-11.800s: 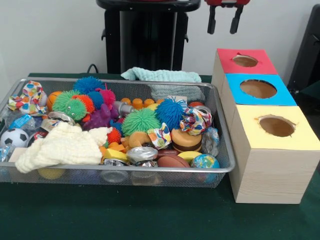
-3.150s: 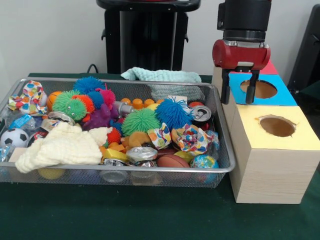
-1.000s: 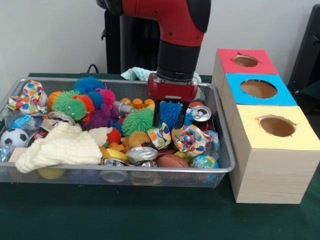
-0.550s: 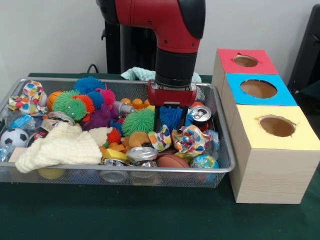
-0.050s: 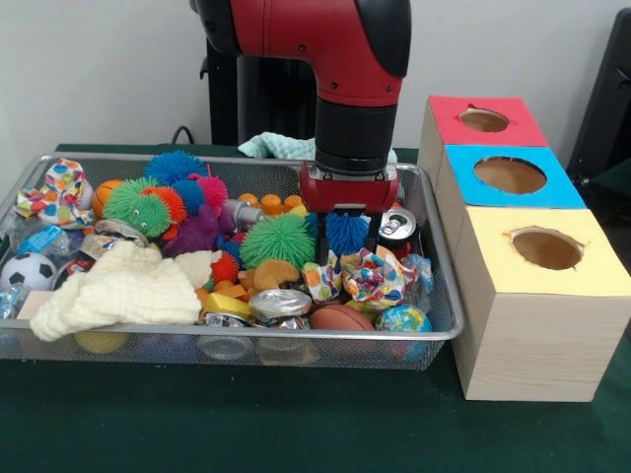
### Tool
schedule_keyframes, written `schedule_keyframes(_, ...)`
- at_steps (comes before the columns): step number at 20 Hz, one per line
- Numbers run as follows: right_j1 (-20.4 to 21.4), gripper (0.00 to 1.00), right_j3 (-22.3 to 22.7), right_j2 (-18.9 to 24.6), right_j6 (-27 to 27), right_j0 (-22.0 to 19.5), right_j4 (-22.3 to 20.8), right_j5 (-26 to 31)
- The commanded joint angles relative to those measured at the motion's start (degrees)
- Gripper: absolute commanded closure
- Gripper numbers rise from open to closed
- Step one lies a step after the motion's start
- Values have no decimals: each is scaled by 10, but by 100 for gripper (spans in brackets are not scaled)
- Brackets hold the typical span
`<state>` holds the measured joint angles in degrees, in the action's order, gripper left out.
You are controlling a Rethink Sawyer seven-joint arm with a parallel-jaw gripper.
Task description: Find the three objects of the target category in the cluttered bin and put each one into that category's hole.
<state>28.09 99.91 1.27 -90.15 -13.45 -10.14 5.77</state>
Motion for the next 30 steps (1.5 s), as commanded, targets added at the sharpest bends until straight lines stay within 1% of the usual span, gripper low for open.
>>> schedule_keyframes(1, -18, 0, -19, 54, -48, -2, -39, -39)
schedule_keyframes(5, -22, 0, -27, 57, -45, -5, -45, -38)
schedule_keyframes(6, -24, 100, -32, 52, -40, -2, -47, -24)
schedule_keyframes(8, -26, 100, -46, 27, -30, 19, -58, -23)
schedule_keyframes(9, -27, 100, -52, 22, -24, 23, -67, -28)
schedule_keyframes(12, -31, 100, -71, -1, -16, 43, -93, -45)
schedule_keyframes(14, -33, 100, -73, -8, -21, 48, -109, -68)
schedule_keyframes(16, -34, 100, -74, -4, -26, 45, -121, -82)
schedule_keyframes(19, -36, 100, -72, 0, -41, 41, -129, -95)
schedule_keyframes(22, -33, 100, -54, 11, -71, 32, -119, -116)
schedule_keyframes(23, -28, 100, -48, 8, -75, 35, -116, -114)
schedule_keyframes(25, -2, 100, -37, -10, -78, 57, -106, -94)
schedule_keyframes(30, 60, 100, -24, -57, -83, 119, -75, -8)
